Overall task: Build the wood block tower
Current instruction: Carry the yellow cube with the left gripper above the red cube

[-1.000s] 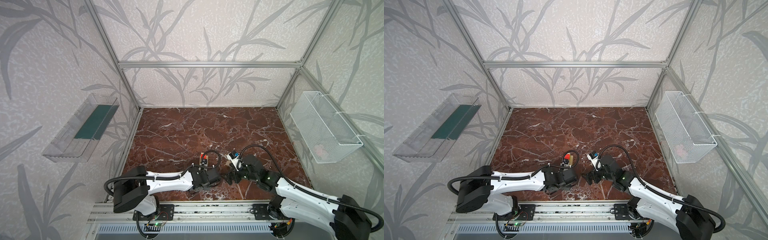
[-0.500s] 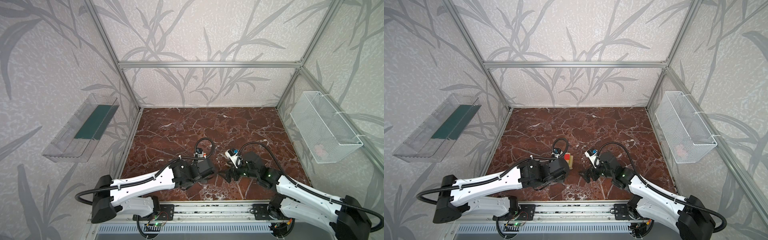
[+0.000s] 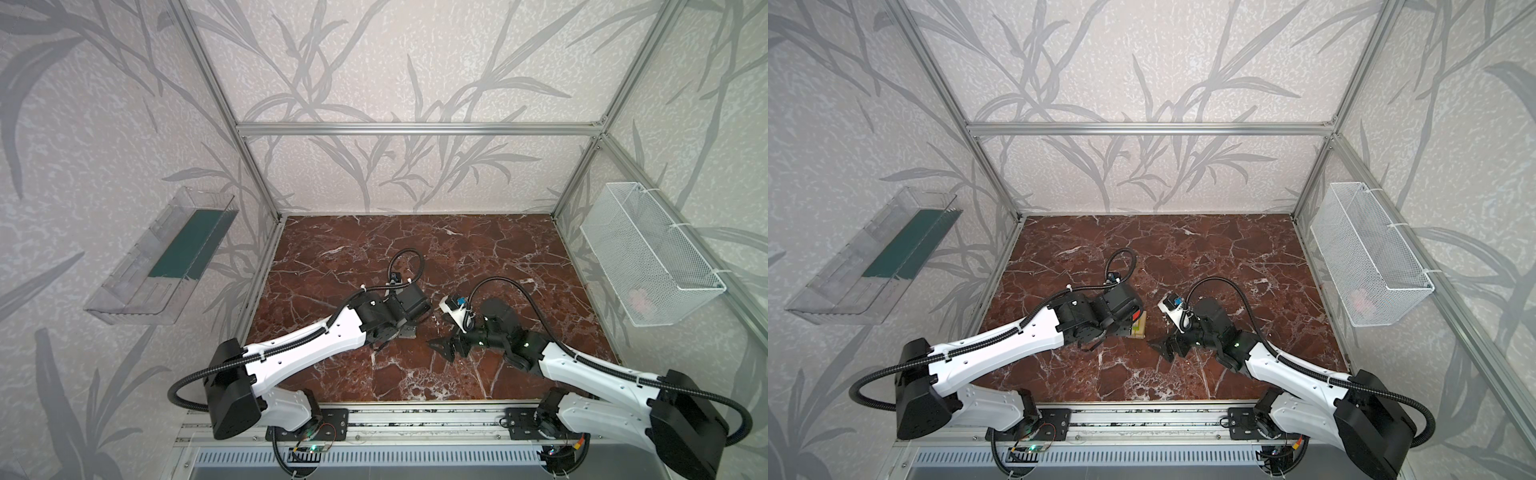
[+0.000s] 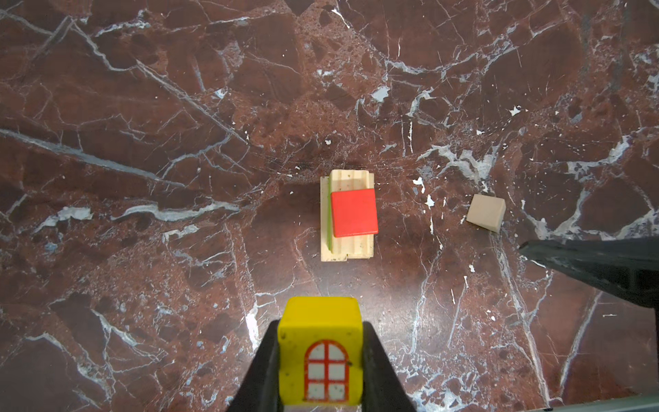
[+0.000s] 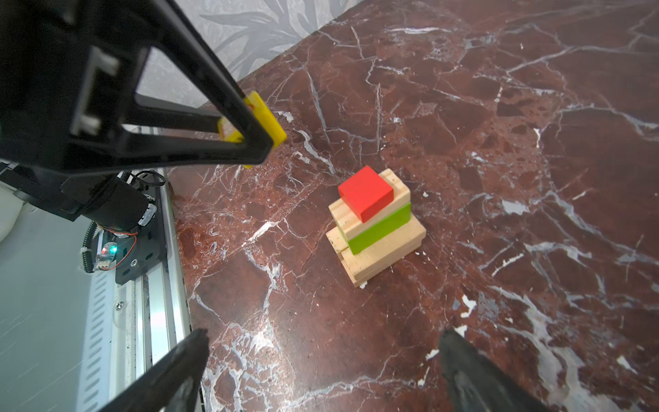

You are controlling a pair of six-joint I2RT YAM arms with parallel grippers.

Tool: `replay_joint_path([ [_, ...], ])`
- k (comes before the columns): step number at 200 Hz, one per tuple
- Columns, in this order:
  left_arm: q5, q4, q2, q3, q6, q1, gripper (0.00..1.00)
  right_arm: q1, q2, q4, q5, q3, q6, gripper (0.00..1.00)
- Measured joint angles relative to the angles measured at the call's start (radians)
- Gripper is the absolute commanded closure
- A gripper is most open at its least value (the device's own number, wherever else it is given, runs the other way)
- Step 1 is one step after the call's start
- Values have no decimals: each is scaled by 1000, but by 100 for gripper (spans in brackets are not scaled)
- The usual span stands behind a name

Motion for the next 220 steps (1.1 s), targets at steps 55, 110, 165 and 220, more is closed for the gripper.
replay_joint_path([
  [55,35,44,111,60,44,58,96,0,27,52,1,-23,-12,1],
  [110,62,48,199,103,73,87,95,-6,8,75,31,-38,-11,1],
  [165,79,23,283,171,81,94,93,-16,-6,74,69,-40,-4,1],
  [220,88,-9,305,191,81,98,91,-34,-37,74,86,-47,2,1],
])
